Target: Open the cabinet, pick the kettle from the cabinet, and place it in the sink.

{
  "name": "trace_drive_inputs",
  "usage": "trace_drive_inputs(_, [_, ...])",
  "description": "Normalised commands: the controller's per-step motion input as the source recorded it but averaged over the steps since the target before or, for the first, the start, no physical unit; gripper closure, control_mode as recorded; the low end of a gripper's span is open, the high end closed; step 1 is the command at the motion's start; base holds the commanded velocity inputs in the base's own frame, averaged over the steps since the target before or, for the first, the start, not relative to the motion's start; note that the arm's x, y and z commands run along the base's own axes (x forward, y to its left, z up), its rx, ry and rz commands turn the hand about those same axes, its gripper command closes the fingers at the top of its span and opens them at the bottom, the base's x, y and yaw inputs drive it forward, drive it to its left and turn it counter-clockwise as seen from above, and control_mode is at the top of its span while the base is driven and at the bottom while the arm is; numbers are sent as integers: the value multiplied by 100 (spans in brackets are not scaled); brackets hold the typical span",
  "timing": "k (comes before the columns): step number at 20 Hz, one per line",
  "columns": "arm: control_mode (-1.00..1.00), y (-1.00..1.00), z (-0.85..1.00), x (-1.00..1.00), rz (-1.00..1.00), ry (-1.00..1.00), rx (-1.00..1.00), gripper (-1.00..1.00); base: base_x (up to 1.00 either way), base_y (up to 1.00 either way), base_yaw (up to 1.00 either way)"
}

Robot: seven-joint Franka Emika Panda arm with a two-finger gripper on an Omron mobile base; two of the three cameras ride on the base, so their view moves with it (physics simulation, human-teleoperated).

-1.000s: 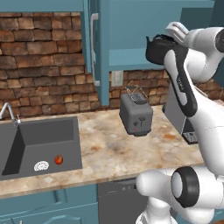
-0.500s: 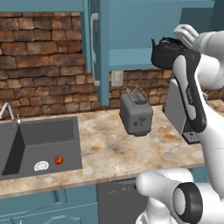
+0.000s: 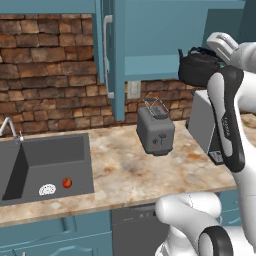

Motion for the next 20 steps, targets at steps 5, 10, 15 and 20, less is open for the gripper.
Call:
trace_drive_inputs(5, [-100,3,-1,-41,0,0,0,100,0,0,0])
trace_drive_inputs(10, [-100,5,-10,-33,0,0,0,100,0,0,0])
trace_drive_inputs(15, [-100,7,-18,-28,0,2,0,100,0,0,0])
trace_drive_inputs(20, [-100,11,-22,-27,0,1,0,100,0,0,0])
